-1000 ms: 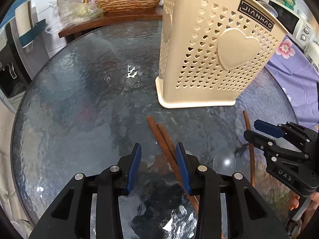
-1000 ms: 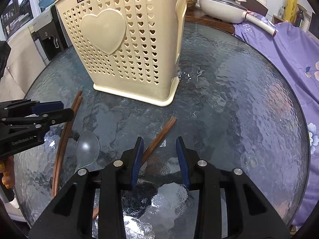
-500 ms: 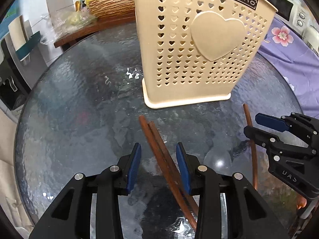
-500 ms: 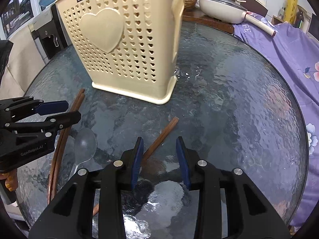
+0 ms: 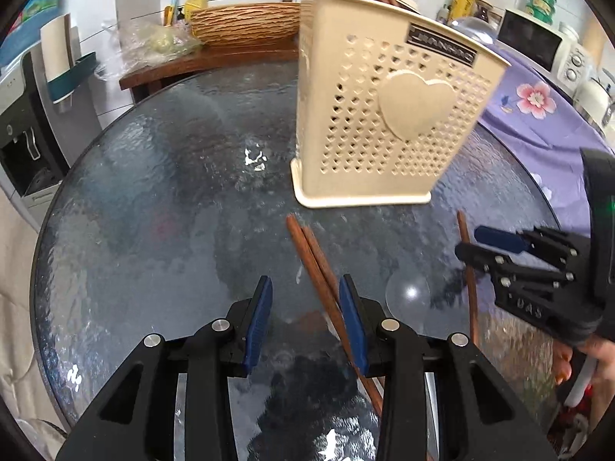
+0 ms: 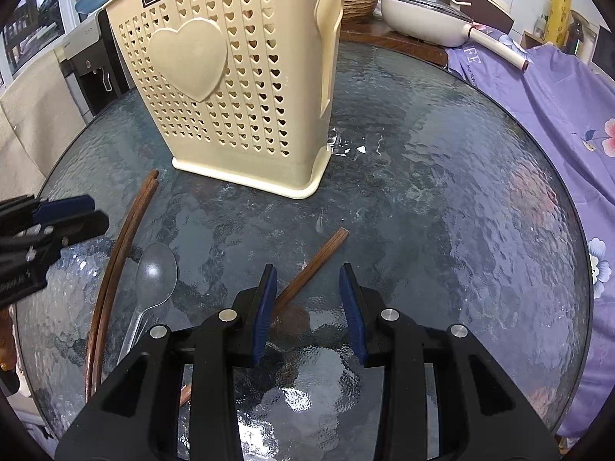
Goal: Organize utensils
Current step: 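Position the right tool over a wooden chopstick while the left tool aligns over another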
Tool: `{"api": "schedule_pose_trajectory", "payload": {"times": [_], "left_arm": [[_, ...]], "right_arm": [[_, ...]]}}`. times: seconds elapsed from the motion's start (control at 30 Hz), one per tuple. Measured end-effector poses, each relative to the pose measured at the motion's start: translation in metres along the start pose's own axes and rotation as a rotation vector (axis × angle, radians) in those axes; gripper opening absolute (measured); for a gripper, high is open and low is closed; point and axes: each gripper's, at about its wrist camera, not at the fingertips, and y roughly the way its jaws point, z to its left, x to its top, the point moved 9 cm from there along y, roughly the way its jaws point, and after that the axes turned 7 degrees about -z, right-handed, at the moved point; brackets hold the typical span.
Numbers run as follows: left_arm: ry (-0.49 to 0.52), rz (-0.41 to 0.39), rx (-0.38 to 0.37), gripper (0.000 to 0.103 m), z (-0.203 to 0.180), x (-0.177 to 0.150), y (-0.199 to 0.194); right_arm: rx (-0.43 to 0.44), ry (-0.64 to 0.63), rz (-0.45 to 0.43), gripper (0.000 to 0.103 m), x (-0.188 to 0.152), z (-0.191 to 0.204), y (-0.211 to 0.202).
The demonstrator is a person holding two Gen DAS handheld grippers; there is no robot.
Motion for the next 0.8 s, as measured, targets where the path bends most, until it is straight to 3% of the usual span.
{"api": "schedule_pose_trajectory", "payload": {"times": [0.23, 0.53, 0.7, 0.8], "left_arm": [[0.033, 0.037, 0.0, 0.035, -0.008, -0.012, 0.012], [0.028, 0.03, 0.002, 0.036, 0.004, -0.015, 0.009], [0.05, 0.031, 0.065, 0.035, 0.022, -0.015, 0.011], [-0.016, 0.034, 0.031, 0.035, 0.026, -0.012, 0.01]], "right_arm": [[-0.003, 0.002, -0.003, 0.035, 0.0, 0.001, 0.0], [-0.002, 0.003, -0.004, 0.035, 0.0, 0.0, 0.0], [-0.002, 0.004, -0.004, 0.035, 0.0, 0.0, 0.0], [-0.005, 0.003, -0.005, 0.035, 0.001, 0.001, -0.001]]}}
